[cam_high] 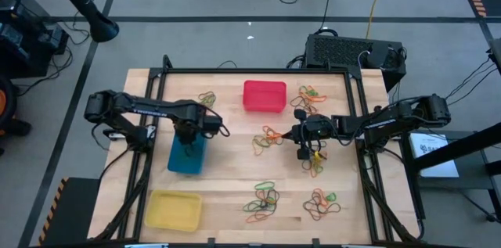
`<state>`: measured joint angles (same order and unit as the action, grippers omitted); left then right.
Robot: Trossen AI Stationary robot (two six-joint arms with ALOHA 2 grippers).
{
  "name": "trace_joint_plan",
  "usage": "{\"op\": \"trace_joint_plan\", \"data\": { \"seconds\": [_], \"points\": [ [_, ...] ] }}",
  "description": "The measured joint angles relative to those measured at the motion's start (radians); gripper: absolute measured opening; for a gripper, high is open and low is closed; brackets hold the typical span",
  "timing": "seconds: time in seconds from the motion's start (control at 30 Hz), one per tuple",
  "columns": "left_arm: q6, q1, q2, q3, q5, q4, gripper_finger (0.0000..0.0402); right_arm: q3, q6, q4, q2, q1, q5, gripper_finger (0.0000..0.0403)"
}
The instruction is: Sort rubber bands into baskets
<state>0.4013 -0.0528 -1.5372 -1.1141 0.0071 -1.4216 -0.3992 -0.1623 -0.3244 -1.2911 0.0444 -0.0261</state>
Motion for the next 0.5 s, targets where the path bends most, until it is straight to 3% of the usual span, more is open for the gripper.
{"op": "trace_joint_plan", "data": {
  "seconds": [0.13,0.23,0.33,0.5],
  "points": [
    [-0.118,-0.047,0.000,-0.074,-0.056,0.040,0.0071,0.000,-0.007,0.000,0.000,0.000,0.000,0.0000],
    [-0.250,-0.109,0.001,-0.095,-0.143,0.209,0.0070,0.000,-0.007,0.000,0.000,0.000,0.000,0.0000],
    [-0.343,-0.233,-0.026,-0.093,-0.126,0.331,0.0070,0.000,-0.007,0.000,0.000,0.000,0.000,0.0000],
    [-0.383,-0.453,-0.105,-0.090,-0.100,0.385,0.0070,0.000,0.002,0.001,0.000,0.000,0.000,0.0000]
  ]
}}
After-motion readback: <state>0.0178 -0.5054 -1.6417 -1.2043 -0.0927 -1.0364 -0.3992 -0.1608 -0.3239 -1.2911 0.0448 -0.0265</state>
